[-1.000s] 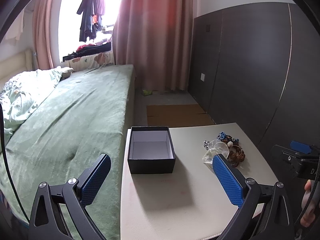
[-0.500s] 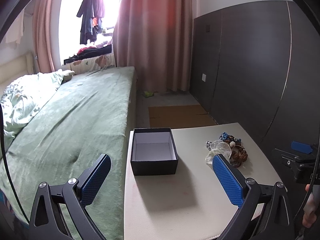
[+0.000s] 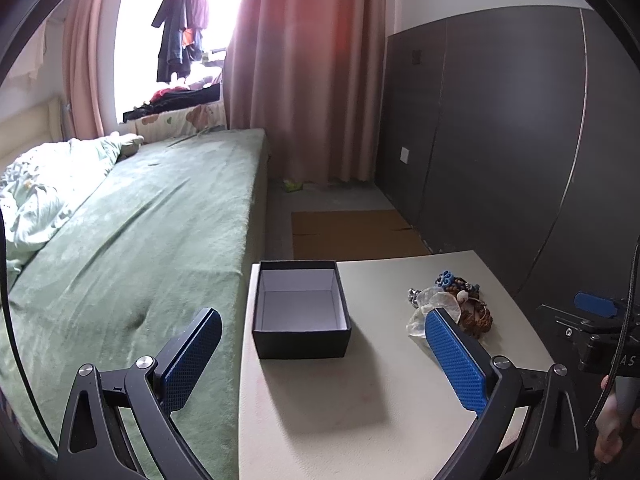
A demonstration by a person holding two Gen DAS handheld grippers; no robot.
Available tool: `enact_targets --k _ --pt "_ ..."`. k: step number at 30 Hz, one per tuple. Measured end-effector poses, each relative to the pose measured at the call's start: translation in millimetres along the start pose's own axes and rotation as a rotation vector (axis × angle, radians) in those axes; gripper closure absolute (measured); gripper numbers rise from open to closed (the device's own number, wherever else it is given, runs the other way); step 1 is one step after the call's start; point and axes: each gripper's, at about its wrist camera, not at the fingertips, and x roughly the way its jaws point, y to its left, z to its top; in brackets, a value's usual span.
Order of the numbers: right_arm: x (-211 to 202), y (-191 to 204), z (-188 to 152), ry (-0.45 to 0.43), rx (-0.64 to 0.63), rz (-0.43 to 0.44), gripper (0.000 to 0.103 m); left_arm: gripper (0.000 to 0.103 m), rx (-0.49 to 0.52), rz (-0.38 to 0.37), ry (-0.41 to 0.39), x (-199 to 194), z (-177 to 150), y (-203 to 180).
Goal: Organize jewelry
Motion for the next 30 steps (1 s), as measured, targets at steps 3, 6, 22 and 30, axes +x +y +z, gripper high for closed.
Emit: enact_targets --k 3,6,22,30 --pt "3.2 -5.8 5.5 0.003 0.015 -0.014 0.0 0.001 0.008 -0.008 0.002 7.0 2.8 -5.0" --pt "4.7 -15.9 12.3 -0.006 0.042 -0.009 0.0 0.001 0.01 -0.027 0.005 16.2 5.6 -11.7" --pt "27.6 -86.9 30.8 0.006 0.288 -0.007 0.0 0.017 0.063 -0.154 0.124 84.0 6.0 -69.5" --pt "55.3 -104.0 22.5 0.107 0.376 0.021 0.0 0.03 0.09 -0.199 0.207 116.4 -6.6 -96.1"
